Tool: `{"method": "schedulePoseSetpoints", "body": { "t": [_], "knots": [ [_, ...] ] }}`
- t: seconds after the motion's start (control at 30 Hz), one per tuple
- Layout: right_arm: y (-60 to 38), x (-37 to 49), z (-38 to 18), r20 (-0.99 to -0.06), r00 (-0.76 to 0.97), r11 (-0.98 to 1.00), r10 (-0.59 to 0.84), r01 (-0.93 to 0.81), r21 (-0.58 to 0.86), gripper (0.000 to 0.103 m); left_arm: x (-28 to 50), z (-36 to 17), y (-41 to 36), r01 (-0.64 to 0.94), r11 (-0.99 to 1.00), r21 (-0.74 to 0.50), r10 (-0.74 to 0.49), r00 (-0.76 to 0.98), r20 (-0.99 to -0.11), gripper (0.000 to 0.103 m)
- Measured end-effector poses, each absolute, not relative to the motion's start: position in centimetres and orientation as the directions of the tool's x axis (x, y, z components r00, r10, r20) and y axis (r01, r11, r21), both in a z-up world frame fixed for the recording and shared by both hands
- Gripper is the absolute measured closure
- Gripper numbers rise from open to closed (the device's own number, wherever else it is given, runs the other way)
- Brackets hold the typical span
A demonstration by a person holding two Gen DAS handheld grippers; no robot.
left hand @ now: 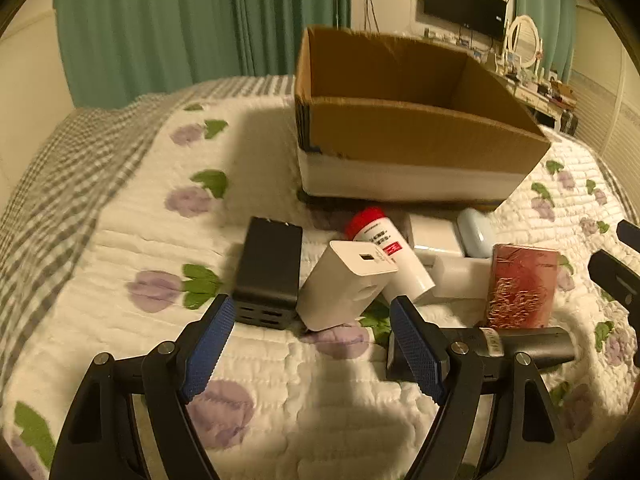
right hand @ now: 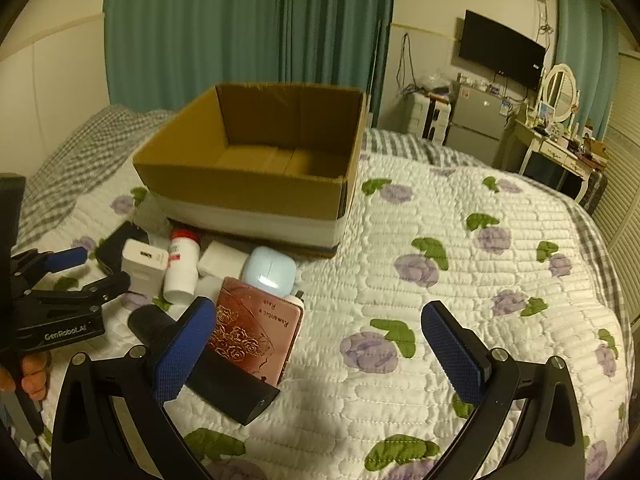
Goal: Organize rigid objects
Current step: 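Grasp the white rectangular charger with the left gripper while the right gripper grasps the red-brown card case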
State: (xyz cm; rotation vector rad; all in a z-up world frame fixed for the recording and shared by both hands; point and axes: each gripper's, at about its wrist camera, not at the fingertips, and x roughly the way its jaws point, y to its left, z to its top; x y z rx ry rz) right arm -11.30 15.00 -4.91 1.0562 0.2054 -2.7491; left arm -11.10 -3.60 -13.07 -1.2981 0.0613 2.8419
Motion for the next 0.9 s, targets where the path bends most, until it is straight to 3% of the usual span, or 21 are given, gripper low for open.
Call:
{"method": "schedulePoseSetpoints", "body": {
  "t": [0.2,0.4,0.6,0.67,0.7,0.9],
  "knots": [
    [14.8,-12.1,-6.0,-0.706,-0.697,-0.972,-0.126,0.229,-0.053,0.000,-12.1,-13.0,-2.1,-0.105,-0.985,0.137,-0.026,-0.692,-0.721,0.023],
    [14.9,-12.2,-6.2,-0.712,-0.693,-0.974,-0.113,0.217,-0.057,0.000,-10.3,-13.5,0.8,-0.292,-0.935,0.203,0.061,-0.694,-0.718,0.024],
    [14.7,-12.2,-6.4,-0.716,-0.689,-0.972,-0.113,0.226,-0.064,0.000,-13.4,-14.3,-0.1,-0.338,-0.925,0.171,0.087,-0.630,-0.772,0.025],
    [14.8,-12.2,-6.3,-0.715,-0.690,-0.972,-0.115,0.226,-0.062,0.000,-13.4,-14.3,-0.1,-0.362,-0.916,0.173,0.101,-0.626,-0.773,0.039],
    [14.8,-12.2,-6.3,-0.715,-0.690,-0.972,-0.114,0.225,-0.061,0.000,-13.2,-14.2,-0.1,-0.345,-0.918,0.196,0.076,-0.638,-0.766,0.057],
    [14.4,-12.6,-6.8,-0.729,-0.670,-0.970,-0.137,0.239,-0.038,0.000,-10.7,-12.9,-1.0,-0.280,-0.943,0.180,0.043,-0.638,-0.769,0.065]
  ]
}}
